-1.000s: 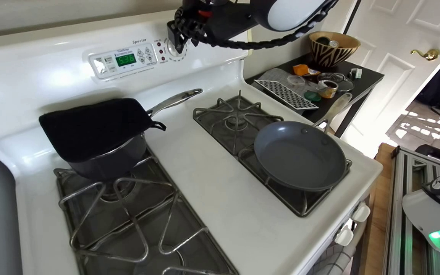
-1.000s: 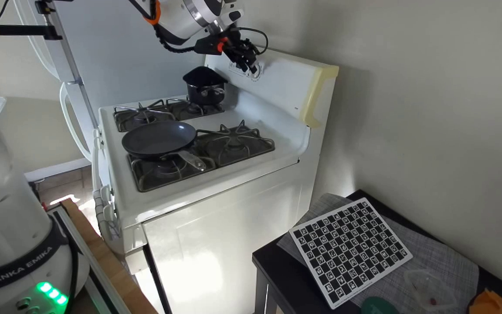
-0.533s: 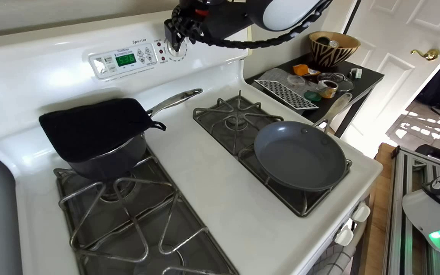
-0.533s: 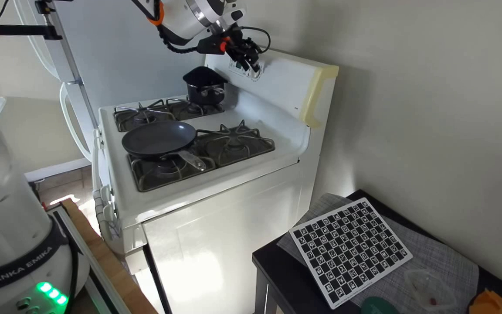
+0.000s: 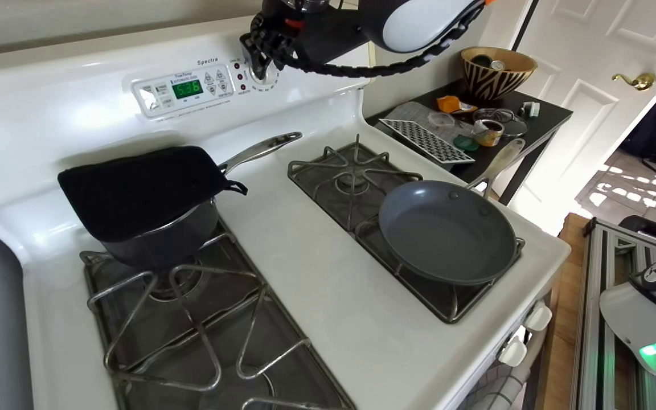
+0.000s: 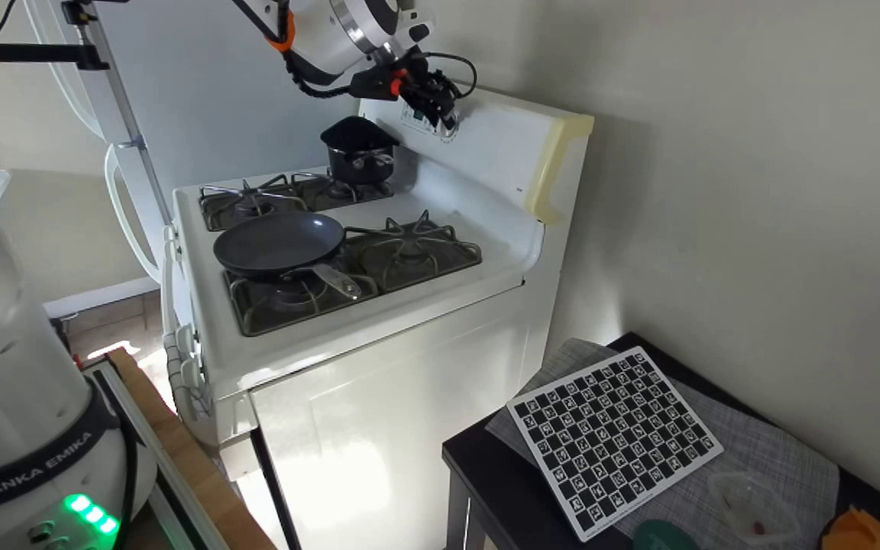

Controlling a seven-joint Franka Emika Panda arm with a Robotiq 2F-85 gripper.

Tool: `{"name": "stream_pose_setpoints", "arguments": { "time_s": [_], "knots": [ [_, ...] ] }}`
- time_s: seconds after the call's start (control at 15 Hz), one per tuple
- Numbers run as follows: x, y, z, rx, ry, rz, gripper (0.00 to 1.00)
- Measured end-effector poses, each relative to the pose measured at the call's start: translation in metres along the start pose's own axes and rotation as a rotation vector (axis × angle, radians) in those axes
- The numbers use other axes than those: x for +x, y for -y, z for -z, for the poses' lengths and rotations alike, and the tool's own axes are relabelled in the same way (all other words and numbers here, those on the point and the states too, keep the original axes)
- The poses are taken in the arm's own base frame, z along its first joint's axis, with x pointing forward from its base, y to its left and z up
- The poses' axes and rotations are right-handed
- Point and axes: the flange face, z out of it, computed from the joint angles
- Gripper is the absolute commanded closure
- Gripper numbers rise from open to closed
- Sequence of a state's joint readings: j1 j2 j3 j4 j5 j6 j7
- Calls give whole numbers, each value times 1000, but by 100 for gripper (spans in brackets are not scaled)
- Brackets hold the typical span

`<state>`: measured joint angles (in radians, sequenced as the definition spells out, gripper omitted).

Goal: Turn the stove knob clockwise

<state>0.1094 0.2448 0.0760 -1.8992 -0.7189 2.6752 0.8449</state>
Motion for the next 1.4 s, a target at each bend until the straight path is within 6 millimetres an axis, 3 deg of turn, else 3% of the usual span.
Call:
{"name": "stream_pose_setpoints", "arguments": {
  "time_s": [0.07, 0.2, 0.27, 0.4, 0.87, 1.4],
  "knots": [
    [1, -1, 1, -1, -2, -1, 83],
    [1, 1, 3, 2, -5, 0, 94],
    [1, 3, 4, 5, -6, 3, 92],
    [1, 5, 5, 6, -8, 4, 100],
    [2, 4, 6, 11, -5, -30, 98],
    [3, -4, 6, 50, 10, -296, 98]
  ]
}}
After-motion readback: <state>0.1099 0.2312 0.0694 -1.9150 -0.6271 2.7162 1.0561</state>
